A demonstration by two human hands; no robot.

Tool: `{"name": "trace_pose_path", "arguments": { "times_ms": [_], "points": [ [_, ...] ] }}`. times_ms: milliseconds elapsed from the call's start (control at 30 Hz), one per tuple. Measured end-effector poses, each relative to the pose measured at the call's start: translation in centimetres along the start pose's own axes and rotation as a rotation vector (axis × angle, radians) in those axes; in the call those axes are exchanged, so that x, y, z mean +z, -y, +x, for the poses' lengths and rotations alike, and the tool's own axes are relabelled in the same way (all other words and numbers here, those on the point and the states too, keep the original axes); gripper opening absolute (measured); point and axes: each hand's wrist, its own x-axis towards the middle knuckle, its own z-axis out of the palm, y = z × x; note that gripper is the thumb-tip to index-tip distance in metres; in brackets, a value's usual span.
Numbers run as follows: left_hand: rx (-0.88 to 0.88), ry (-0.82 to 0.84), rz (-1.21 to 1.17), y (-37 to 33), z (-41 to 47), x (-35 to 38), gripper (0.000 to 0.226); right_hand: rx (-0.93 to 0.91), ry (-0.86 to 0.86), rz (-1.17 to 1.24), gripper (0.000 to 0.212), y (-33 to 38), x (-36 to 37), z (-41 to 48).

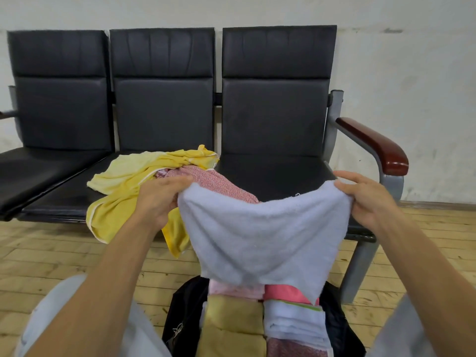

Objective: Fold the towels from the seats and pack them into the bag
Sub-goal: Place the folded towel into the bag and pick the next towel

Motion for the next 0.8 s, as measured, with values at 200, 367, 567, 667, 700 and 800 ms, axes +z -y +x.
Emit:
{"name": "trace_pose_path", "arguments": {
  "times_ms": [200,367,567,667,700,800],
  "points": [
    [-0.072,0.076,0.049,0.8,0.6,-0.3,0.031,0.103,0.144,-0.131,0.038,0.5,0.2,-0.5],
    [-0.101,0.045,0.09,1.0,1.0,-0.5,0.03,0.019,-0.012,-0.107,0.027,0.1,0.4,-0.5],
    [-0.188,0.054,0.003,0.8,1.0,-0.1,0.018,-0.052,-0.065,-0.045,0.015,-0.2,0.0,0.1],
    [-0.111,0.057,0.101,1.4,0.8,0.2,0.012,-0.054,-0.054,-0.104,0.024,-0.3,-0.1,0.2],
    [-0.054,0.057,0.192,1.6,0.8,0.2,0.014,-0.062,-0.061,-0.125,0.026,-0.3,-0.1,0.2],
    [0.055,0.013,0.387,1.8,0.8,0.1,0.019,-0.112,-0.12,-0.194,0.029,-0.1,-0.1,0.0]
  ]
}}
